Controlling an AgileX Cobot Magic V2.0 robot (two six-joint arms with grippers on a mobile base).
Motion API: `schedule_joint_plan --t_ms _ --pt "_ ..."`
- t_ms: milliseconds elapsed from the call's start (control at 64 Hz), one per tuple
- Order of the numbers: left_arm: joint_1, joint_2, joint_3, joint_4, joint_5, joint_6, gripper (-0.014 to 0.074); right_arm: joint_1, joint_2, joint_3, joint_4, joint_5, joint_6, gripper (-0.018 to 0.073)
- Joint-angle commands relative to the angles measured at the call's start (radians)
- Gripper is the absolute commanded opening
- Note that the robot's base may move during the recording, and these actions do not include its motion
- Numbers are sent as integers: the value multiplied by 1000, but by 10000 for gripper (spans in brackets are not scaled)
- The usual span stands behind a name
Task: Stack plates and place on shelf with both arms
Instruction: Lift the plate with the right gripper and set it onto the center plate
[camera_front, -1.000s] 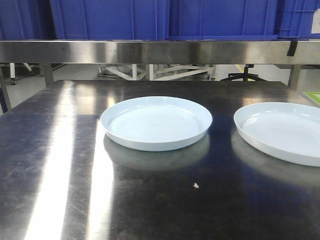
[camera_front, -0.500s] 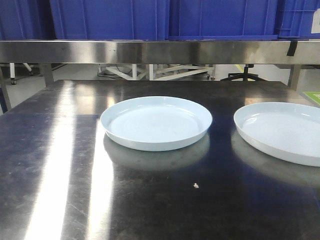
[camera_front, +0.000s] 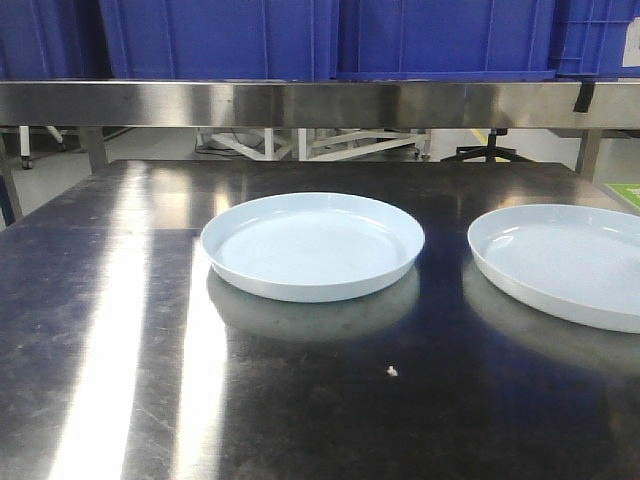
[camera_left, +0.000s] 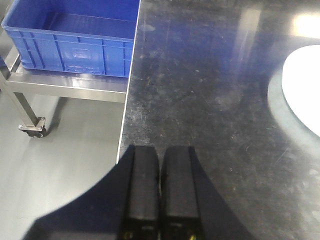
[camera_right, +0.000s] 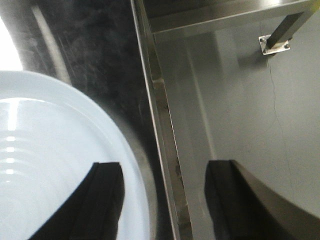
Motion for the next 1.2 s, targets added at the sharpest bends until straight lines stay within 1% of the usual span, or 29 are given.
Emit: schedule_joint_plan --t_ms 0,141,172,219,313,344,406,422,469,532,625,735,829,1000,1079,1188 --pt "2 -2 -29 2 -75 -9 97 -3 -14 -34 -10 -46 2 477" --pt "2 -2 -29 2 -75 -9 97 -3 9 -34 -10 -51 2 475" --pt "2 -2 -29 2 -75 -9 97 -3 12 -34 -10 -53 2 464" --pt "2 -2 -29 2 -75 -9 97 -3 18 -34 -10 -59 2 421" --pt "2 -2 -29 2 -75 -9 97 -3 19 -34 -10 -66 2 258" --pt "2 -2 -29 2 -75 -9 97 -3 19 -35 -10 -73 2 176" --pt "2 -2 -29 2 -75 -9 97 -3 17 -43 -11 -76 2 45" --pt "2 -2 -29 2 -75 -9 97 -3 17 -48 -11 -73 2 34" --pt "2 -2 -29 2 -75 -9 97 -3 11 -68 -12 -54 -2 69" --pt "2 -2 -29 2 -75 -9 97 -3 -5 -99 -16 -10 -4 54" --pt "2 -2 -29 2 -75 -9 97 2 -46 -155 -16 41 -4 54" --pt "2 -2 -29 2 -75 -9 97 29 -97 -203 -16 53 -4 54" --pt "2 -2 -29 2 -75 -9 97 87 -131 -236 -16 52 -4 54" --pt "2 -2 -29 2 -75 -9 97 265 -126 -296 -16 52 -4 54" --pt "2 -2 -29 2 -75 -9 97 356 -93 -332 -16 49 -4 54" --pt "2 -2 -29 2 -75 -9 97 454 -26 -390 -16 27 -4 54"
